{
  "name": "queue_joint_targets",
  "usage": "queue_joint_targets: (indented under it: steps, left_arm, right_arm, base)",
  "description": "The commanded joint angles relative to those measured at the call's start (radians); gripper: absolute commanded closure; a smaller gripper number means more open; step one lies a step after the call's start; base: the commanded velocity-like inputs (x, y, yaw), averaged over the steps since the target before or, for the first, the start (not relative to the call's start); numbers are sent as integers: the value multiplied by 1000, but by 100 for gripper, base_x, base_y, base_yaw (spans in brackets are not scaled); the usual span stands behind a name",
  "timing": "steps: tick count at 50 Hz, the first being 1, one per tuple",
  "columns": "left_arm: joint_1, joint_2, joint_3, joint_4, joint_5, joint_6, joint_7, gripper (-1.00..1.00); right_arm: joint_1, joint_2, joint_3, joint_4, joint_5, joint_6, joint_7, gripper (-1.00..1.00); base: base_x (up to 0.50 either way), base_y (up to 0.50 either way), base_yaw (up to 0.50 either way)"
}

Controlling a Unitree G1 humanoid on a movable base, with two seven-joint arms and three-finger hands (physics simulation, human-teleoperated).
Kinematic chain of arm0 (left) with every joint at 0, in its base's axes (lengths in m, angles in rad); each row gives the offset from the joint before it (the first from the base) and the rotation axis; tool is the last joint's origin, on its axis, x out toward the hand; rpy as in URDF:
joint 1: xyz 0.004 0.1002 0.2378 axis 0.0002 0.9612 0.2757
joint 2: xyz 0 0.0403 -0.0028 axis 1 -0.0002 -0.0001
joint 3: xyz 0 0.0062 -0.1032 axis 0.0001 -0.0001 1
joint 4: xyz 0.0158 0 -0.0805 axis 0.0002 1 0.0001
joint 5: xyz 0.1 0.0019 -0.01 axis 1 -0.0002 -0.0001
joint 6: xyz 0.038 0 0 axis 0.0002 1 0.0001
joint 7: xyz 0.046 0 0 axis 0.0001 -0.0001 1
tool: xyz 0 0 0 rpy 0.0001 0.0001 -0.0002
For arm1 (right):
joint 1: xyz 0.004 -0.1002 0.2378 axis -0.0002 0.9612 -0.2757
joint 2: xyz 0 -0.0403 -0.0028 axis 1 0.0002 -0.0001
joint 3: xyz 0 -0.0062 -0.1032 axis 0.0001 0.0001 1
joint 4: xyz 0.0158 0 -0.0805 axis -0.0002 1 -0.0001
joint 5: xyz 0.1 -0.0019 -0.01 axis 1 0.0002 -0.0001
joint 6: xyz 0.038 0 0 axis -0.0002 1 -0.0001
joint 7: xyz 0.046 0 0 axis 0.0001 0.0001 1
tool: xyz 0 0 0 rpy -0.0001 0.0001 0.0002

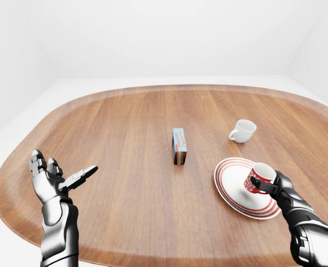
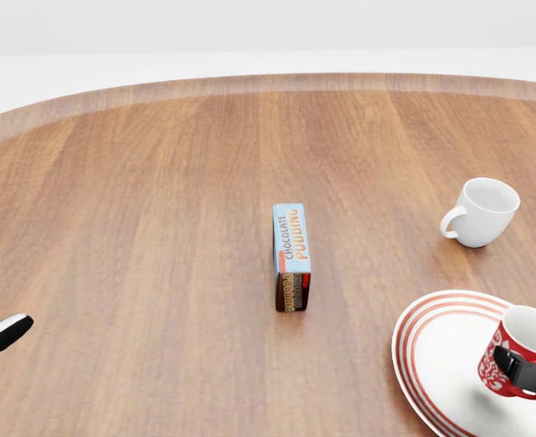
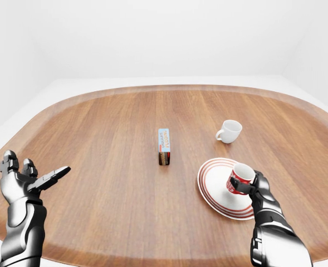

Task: Pick up the red mug and put it on the plate

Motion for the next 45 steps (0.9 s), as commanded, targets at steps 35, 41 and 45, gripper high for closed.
queue_joint_targets:
  steps: [35, 41, 45]
  left_arm:
    - [-2, 1, 0, 9, -1, -7, 0, -100]
    - [-1, 2, 1, 7, -2, -7, 0, -100]
    - [-1, 2, 1, 6, -3, -6, 0, -100]
  right_arm:
    - [5, 4, -17, -1, -9, -6, -5, -18]
    - [5, 4, -17, -1, -11, -6, -5, -44]
    - [1, 3, -24, -3, 9, 8, 41, -100]
  base:
    - [0, 0, 0]
    - [0, 0, 0]
    - [0, 0, 0]
